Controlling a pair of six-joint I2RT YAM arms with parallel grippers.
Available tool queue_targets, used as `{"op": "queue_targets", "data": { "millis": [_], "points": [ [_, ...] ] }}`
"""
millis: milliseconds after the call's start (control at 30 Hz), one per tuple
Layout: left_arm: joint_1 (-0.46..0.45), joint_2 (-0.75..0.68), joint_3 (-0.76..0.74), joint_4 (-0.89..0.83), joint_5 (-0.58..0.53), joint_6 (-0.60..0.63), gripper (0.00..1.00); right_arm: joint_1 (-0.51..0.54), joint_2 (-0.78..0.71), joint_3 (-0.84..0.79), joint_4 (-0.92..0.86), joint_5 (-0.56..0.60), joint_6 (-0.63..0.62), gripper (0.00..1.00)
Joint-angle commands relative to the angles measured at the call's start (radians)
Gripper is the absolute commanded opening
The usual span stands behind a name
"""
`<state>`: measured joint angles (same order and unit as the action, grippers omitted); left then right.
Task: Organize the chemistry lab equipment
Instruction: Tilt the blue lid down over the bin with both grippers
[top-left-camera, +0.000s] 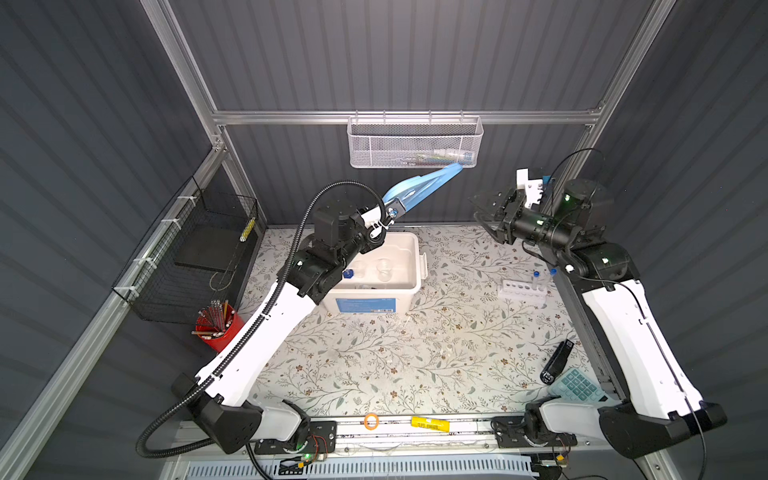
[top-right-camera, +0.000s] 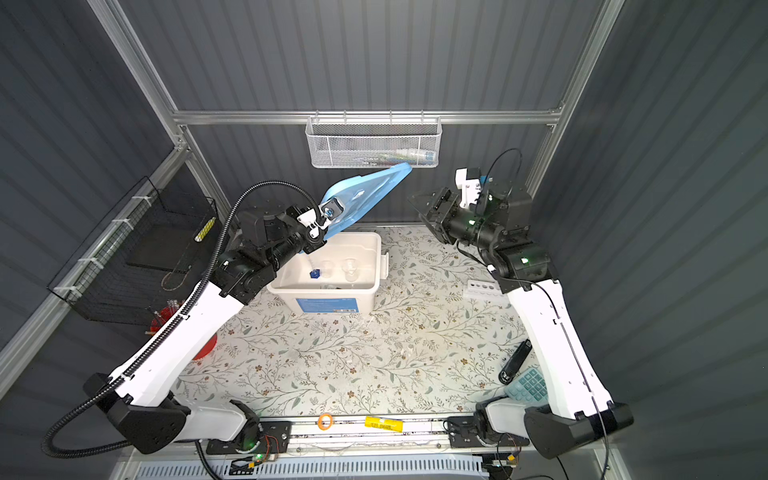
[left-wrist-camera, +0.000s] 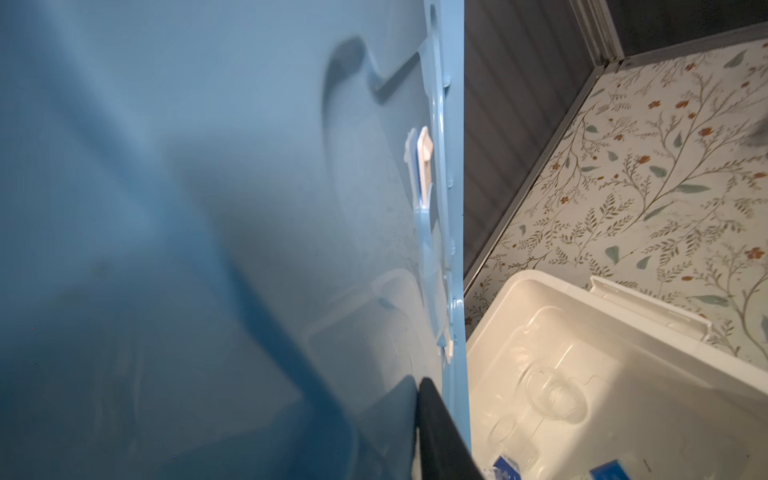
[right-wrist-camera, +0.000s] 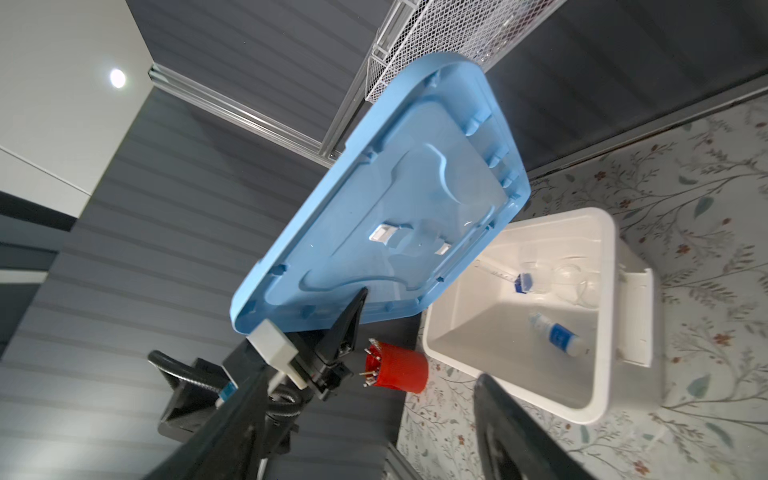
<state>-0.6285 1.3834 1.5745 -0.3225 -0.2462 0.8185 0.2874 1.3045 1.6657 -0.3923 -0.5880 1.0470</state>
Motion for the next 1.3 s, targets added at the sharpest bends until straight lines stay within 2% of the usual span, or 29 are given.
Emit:
{"op": "queue_targets", "data": {
  "millis": [0, 333, 700, 1000, 1267],
  "points": [
    [-0.021, -0.026, -0.03, 0.086, -0.044, 0.076, 0.07, 0.015, 0.002, -0.01, 0.149, 0.003, 0.134, 0.8],
    [-0.125, -0.036, -0.08, 0.153, -0.172, 0.246, 0.06, 0.051, 0.122, -0.029, 0.25, -0.011, 0.261, 0.8],
    [-0.175, -0.037, -0.111, 0.201, -0.24, 0.319, 0.04, 0.054, 0.137, -0.061, 0.253, 0.001, 0.282, 0.79],
    [-0.195, -0.037, -0.128, 0.224, -0.269, 0.351, 0.04, 0.059, 0.145, -0.109, 0.281, -0.012, 0.308, 0.59],
    [-0.215, -0.044, -0.151, 0.258, -0.288, 0.388, 0.05, 0.059, 0.152, -0.167, 0.309, -0.014, 0.33, 0.5]
  ]
}}
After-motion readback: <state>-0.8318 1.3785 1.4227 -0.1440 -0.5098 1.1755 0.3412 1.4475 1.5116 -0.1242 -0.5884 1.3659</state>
